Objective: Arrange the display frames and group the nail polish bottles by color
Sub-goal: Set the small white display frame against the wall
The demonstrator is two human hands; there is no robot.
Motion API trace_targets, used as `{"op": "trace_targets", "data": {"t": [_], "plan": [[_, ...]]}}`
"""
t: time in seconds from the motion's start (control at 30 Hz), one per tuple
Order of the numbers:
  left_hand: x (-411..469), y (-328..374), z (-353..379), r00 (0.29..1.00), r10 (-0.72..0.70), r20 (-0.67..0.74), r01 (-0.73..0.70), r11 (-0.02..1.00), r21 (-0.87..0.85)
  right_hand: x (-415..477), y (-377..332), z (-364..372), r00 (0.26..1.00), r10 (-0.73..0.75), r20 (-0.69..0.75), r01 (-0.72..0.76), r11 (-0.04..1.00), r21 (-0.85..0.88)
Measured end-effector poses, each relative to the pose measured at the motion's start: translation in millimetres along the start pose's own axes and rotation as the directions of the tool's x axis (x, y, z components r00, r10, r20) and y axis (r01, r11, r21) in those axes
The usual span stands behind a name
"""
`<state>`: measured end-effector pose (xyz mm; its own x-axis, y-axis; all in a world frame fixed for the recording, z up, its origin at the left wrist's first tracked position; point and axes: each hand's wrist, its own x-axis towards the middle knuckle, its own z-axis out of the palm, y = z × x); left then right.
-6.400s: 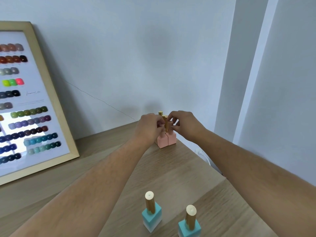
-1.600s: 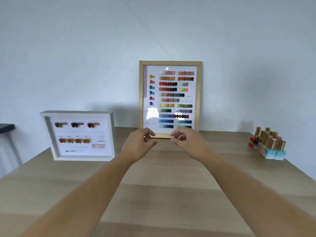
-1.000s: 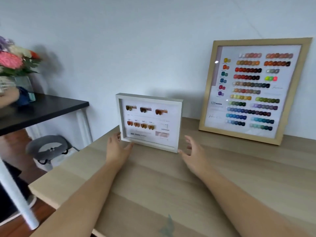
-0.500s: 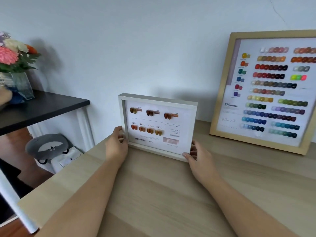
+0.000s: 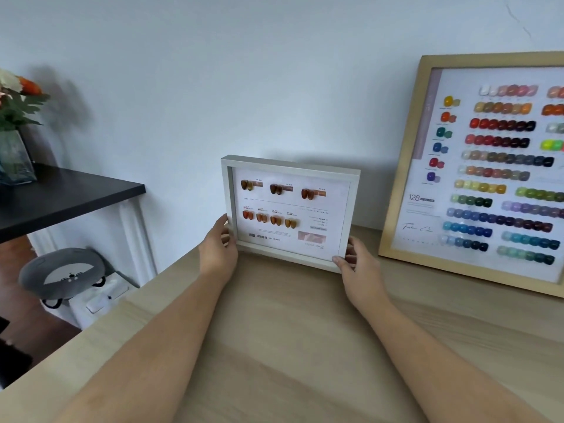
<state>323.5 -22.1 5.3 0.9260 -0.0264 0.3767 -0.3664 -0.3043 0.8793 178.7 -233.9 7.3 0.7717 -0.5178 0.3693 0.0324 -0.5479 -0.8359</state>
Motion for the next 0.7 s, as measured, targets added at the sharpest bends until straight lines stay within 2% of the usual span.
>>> {"op": "trace_targets", "data": {"t": [0.17,0.3,0.5,0.7], "plan": [[33,-8,23,0.994,0.002,0.111,0.002,0.999,-0.036,39,11,10,0.998,0.005,-0.066,-0.006,1.0,-0.019],[59,-14,36,0.982,-0.048,0.182,0.067,0.993,-0.096,66,19,16,0.996,0.012,-0.086,-0.015,0.999,-0.04],[89,-19,46,0.99,-0.071,0.122,0.087,0.987,-0.131,94,27,24,0.998,0.012,-0.065,-0.017,0.997,-0.075],[107,-24,55,0.996,-0.048,0.074,0.052,0.997,-0.05,105,33,29,0.999,0.01,-0.041,-0.013,0.996,-0.085]]}}
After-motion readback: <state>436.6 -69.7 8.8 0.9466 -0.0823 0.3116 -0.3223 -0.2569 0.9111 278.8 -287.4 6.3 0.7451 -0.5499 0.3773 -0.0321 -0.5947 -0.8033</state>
